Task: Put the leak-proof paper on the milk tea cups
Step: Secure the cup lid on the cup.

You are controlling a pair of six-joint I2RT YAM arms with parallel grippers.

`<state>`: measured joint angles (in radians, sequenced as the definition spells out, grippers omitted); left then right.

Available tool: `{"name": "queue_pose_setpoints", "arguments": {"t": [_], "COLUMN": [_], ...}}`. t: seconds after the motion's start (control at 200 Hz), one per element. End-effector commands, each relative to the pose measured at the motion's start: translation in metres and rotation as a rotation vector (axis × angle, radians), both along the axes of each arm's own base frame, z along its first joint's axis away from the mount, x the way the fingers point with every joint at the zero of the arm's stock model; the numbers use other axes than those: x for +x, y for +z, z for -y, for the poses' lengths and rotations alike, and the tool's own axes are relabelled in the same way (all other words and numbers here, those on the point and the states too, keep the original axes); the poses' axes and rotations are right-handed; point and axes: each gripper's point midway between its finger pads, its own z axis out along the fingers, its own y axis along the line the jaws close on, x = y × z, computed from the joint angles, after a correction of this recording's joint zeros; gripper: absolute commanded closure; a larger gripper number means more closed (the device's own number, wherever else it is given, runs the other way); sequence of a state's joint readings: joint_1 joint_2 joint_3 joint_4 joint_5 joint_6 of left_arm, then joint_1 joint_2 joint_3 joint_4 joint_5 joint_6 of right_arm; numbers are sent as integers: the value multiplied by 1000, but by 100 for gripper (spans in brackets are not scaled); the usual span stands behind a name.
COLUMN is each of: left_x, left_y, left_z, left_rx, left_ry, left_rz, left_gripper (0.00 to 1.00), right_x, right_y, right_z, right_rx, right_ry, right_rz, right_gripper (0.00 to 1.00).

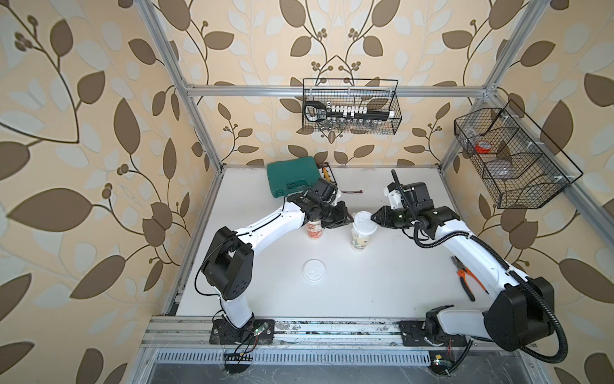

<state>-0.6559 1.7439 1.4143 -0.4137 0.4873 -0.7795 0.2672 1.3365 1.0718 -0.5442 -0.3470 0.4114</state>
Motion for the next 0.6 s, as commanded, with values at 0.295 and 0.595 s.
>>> {"name": "queue_pose_setpoints", "arguments": {"t": [0.295, 0.595], "left_x": [-26, -31], "left_y": [-73, -80], "left_z": [-17, -21], "left_rx": [222, 246], "left_ry": [-13, -13], "left_rz": [-126, -138], "left_gripper": [80, 81], "right_x": [-21, -22], "right_y": [-39, -40], "right_z": [4, 5], "right_rx": [-40, -40], "right_ry": [-2, -3], "right_rz": [-139, -137], "right_gripper": [77, 77]}}
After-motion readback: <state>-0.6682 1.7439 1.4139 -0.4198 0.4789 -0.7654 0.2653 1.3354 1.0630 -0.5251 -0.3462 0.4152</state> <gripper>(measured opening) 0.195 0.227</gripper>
